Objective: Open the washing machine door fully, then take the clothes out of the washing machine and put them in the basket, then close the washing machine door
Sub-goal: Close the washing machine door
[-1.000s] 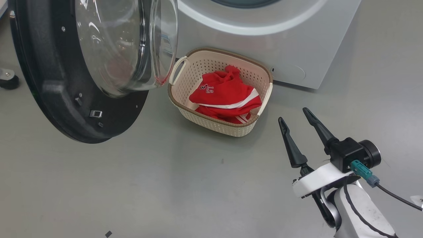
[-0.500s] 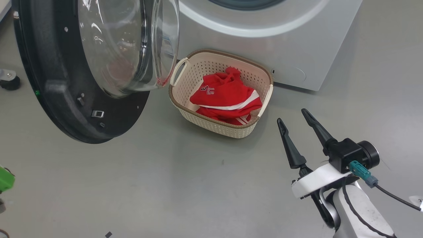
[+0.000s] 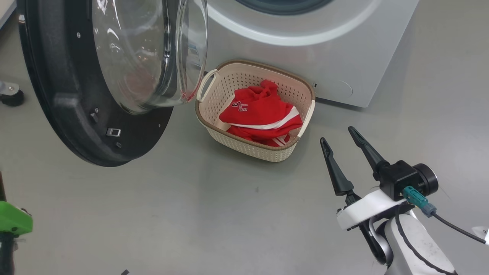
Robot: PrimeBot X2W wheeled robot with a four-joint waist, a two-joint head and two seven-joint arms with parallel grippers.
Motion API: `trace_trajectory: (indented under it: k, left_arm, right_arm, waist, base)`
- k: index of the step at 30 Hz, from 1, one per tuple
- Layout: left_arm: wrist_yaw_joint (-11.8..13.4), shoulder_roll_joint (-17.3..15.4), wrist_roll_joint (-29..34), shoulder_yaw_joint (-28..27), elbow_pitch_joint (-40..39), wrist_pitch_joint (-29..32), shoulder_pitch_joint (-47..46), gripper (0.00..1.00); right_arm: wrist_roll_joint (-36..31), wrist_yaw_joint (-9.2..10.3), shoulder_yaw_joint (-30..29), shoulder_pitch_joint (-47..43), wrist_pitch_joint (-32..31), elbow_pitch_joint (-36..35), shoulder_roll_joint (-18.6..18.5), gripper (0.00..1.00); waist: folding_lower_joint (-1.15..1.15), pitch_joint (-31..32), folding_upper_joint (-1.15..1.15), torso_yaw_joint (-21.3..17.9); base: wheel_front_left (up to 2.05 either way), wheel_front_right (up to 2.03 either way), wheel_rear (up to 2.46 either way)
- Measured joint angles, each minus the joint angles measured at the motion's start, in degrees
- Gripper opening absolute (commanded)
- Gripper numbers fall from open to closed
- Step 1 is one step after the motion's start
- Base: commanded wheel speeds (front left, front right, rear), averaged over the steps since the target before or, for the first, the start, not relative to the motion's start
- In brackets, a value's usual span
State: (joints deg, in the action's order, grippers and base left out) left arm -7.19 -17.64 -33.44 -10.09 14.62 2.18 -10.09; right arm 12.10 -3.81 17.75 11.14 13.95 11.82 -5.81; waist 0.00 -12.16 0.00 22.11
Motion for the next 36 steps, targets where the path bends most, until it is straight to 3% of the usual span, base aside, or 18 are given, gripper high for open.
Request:
trace_trajectory:
  k: [6, 7, 8, 9, 10, 20, 36]
  left_arm:
    - [0.0, -0.2, 2.3, 2.5, -0.3, -5.3, 1.7, 0.00]
    - [0.0, -0.2, 2.7, 2.6, -0.1, -6.0, 2.1, 0.11]
    - [0.0, -0.1, 2.9, 2.5, 0.2, -6.9, 2.4, 0.40]
    - [0.0, -0.1, 3.1, 2.3, 0.4, -8.0, 2.6, 0.79]
    - [0.0, 0.0, 3.3, 1.9, 0.5, -8.9, 2.7, 1.00]
    - [0.0, 0.5, 3.9, 2.7, 2.2, -14.0, 3.1, 1.00]
    - [0.0, 0.5, 4.4, 4.1, 4.0, -15.5, 3.1, 1.00]
  right_arm:
    - [0.0, -0.01, 0.1, 0.0, 0.1, 0.1, 0.0, 1.00]
    - [0.0, -0.01, 0.1, 0.0, 0.1, 0.1, 0.0, 1.00]
    - [0.0, -0.01, 0.1, 0.0, 0.1, 0.1, 0.0, 1.00]
    - [0.1, -0.01, 0.1, 0.0, 0.1, 0.1, 0.0, 1.00]
    - [0.1, -0.01, 0.1, 0.0, 0.1, 0.1, 0.1, 1.00]
    - [0.1, -0.02, 0.4, -1.0, 0.5, 0.6, 0.3, 1.00]
    - [0.1, -0.09, 0.8, -1.0, 0.5, 0.8, 0.3, 1.00]
  waist:
    - [0.00, 0.3, 0.00, 0.1]
    - [0.00, 0.4, 0.00, 0.1]
    - [0.00, 0.4, 0.00, 0.1]
    - [0.00, 0.4, 0.00, 0.1]
    - [0.00, 0.5, 0.00, 0.1]
    - [0.00, 0.9, 0.00, 0.1]
    - [0.00, 1.6, 0.00, 0.2]
  base:
    - [0.00, 0.00, 0.00]
    - [0.00, 0.00, 0.00]
    - [0.00, 0.00, 0.00]
    - [0.00, 0.00, 0.00]
    - [0.00, 0.00, 0.00]
    - [0.00, 0.00, 0.00]
    - [0.00, 0.00, 0.00]
